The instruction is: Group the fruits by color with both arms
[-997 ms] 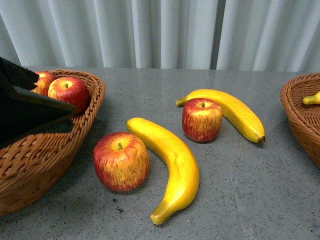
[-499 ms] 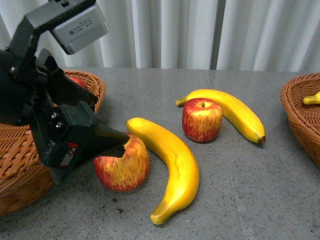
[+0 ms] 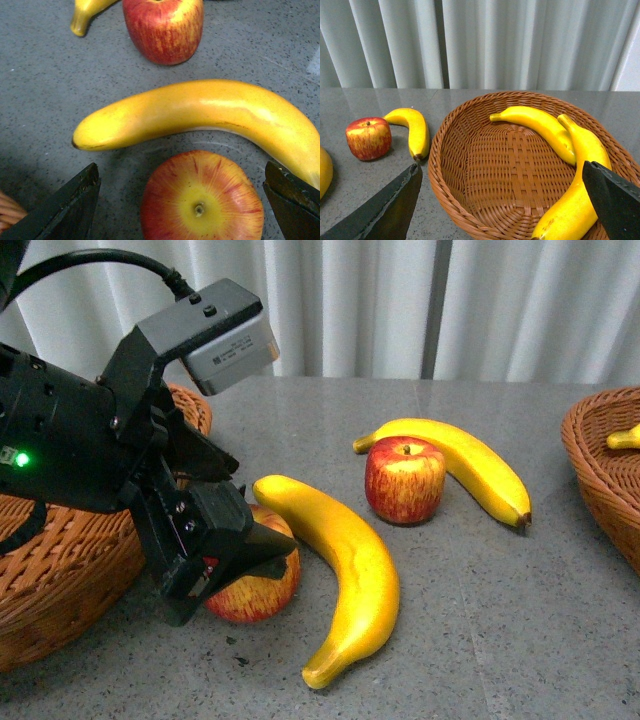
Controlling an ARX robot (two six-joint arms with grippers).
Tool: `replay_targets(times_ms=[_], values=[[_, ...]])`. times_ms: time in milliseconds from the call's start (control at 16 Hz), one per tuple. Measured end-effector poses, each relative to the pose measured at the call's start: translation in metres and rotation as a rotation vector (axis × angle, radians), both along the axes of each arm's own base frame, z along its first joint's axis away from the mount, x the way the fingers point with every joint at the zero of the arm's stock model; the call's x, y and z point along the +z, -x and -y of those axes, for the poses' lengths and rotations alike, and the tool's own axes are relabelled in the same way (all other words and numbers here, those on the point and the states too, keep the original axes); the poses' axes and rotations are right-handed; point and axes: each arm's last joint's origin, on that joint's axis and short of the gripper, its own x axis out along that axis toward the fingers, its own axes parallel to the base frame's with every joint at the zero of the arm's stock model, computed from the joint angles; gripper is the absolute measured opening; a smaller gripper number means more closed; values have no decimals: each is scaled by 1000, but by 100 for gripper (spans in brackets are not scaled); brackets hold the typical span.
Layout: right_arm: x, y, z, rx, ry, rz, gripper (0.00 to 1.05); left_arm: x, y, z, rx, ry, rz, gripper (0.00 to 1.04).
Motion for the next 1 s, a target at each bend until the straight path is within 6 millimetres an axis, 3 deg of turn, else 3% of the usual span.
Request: replay_targets(times_ms=[436, 623, 686, 873, 997], values=[[0, 0, 0, 0, 0, 0, 98, -14, 0, 18, -57, -37, -24, 98], [0, 0, 0, 0, 0, 0, 98, -15, -1, 17, -43, -61, -24, 68], [0, 0, 0, 0, 0, 0, 98, -15, 0, 17, -43, -63, -22, 63], [0, 0, 0, 0, 0, 0, 98, -8, -1, 21, -30, -58, 14, 60], [0, 0, 0, 0, 0, 0, 98, 23, 1, 28, 28, 0, 159, 60]])
